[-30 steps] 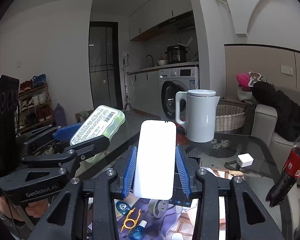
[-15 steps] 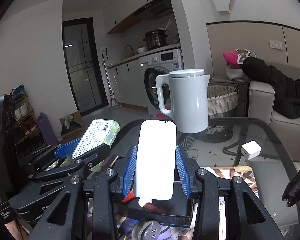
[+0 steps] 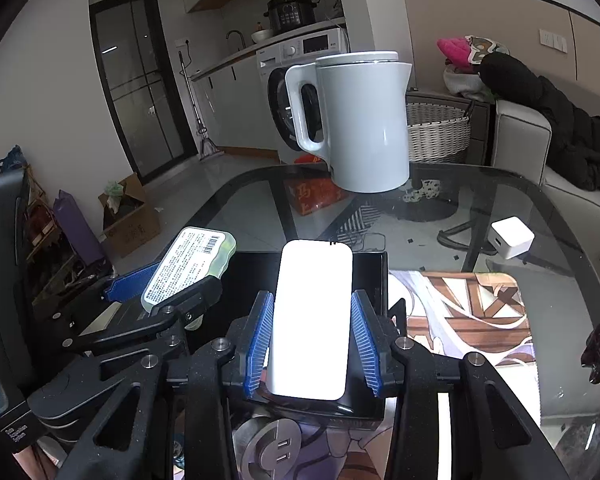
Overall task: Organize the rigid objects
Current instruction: 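Carry the pill case into the black box with the left tool while the right carries the power bank in, then open both grippers inside the box and withdraw them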
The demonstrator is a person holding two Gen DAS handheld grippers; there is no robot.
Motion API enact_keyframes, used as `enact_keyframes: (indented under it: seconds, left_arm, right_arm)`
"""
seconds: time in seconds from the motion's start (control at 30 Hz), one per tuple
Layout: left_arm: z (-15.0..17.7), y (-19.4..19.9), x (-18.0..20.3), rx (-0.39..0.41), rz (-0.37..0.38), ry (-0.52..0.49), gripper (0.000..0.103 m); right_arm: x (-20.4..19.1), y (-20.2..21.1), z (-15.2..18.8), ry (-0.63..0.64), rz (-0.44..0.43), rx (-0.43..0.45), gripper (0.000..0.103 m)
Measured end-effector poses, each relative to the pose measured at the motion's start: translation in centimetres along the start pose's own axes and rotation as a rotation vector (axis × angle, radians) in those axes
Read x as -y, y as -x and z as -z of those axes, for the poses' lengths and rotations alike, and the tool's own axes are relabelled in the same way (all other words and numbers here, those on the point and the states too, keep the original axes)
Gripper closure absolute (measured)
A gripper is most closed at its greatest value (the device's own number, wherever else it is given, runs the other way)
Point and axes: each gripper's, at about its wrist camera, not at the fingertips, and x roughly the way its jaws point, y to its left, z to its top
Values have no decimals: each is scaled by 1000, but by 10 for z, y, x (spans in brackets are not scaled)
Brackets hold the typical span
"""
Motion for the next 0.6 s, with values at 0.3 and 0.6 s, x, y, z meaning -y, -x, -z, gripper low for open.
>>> enact_keyframes:
  seconds: [0.3,0.6]
  left_arm:
    - [4,-4,-4,-38,0,18,48]
    - [4,2,-5,-27,4,22,47]
  right_arm:
    - [4,-6,4,-30,-10,-52,63]
    - [2,-9,7,-36,-10,-76,63]
